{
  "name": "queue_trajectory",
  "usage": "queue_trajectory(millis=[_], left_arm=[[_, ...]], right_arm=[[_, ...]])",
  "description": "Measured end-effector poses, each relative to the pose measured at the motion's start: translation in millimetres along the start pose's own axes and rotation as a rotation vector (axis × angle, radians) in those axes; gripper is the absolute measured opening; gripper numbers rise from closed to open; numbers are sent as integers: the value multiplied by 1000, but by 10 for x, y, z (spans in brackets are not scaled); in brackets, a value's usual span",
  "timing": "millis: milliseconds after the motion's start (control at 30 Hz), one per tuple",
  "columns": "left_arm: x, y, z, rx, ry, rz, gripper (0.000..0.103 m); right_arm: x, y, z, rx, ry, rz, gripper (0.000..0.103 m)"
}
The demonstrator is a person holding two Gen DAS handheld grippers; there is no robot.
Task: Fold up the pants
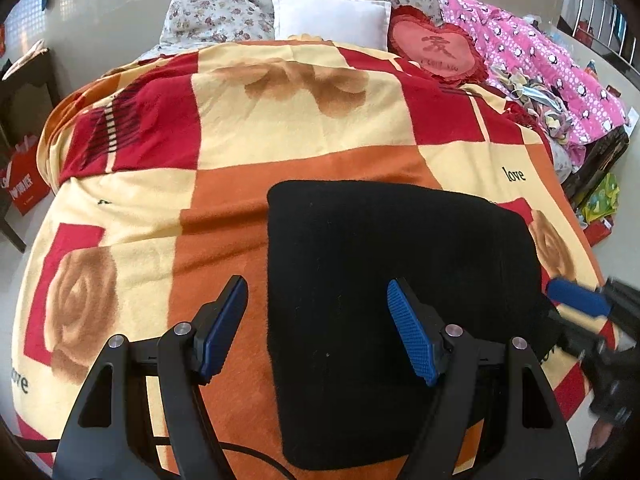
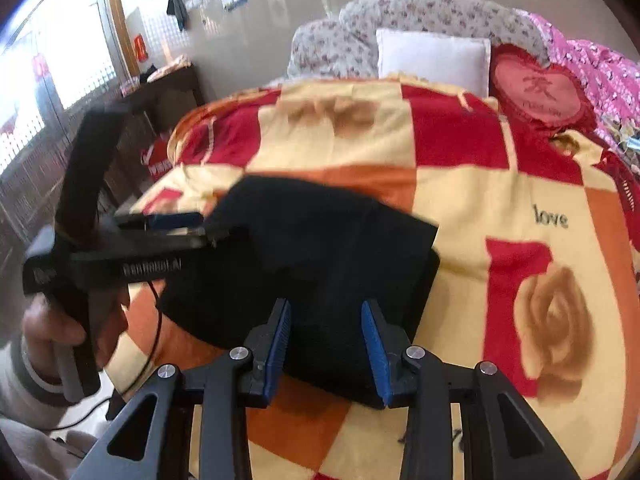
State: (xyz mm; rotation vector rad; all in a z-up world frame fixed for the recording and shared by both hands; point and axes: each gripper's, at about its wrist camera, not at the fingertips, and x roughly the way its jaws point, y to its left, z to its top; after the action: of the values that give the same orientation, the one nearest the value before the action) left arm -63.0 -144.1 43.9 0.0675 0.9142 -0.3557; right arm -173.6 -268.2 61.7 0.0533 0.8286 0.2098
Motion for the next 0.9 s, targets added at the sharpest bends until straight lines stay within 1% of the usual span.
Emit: queue_trajectory(millis=[167,233,300,333,367,533,633,667,767,800,867,900], left_arm=[[-11,27,-56,-1,-5,11,73],[1,42,-70,-5,-7,7,73],[25,50,-74,-12,-6,0,74],[41,57,-75,-17,-5,-3,75],[48,58,-74,-21,-6,-8,75],[28,122,-81,-53,-9,-47,75],[-30,221,-99,-77,-4,-85,75],[-65,268,-113,-90,-8,-98,75],[-152,442,-156,-138,-22,-150,75],[-155,474,-164,-149,-16,-161,78],[-127,535,-177,-170,14,-194,78],[-108,542,-179,-173,26,-204,78]], right_arm=[[130,-108,111,38,10,-36,37],[211,-148,105,47,30,-34,37],[303,-161,49,31,59,-64,38],[311,-183,24,29,57,-74,39],[311,-204,6,37,57,-77,43],[218,-405,-60,145,35,6,44],[193,-484,-79,194,23,29,50],[192,-498,-85,209,19,42,51],[211,-545,-116,261,4,105,53],[232,-553,-122,271,4,122,54],[282,-562,-126,277,12,118,66],[310,-569,-126,279,19,108,66]])
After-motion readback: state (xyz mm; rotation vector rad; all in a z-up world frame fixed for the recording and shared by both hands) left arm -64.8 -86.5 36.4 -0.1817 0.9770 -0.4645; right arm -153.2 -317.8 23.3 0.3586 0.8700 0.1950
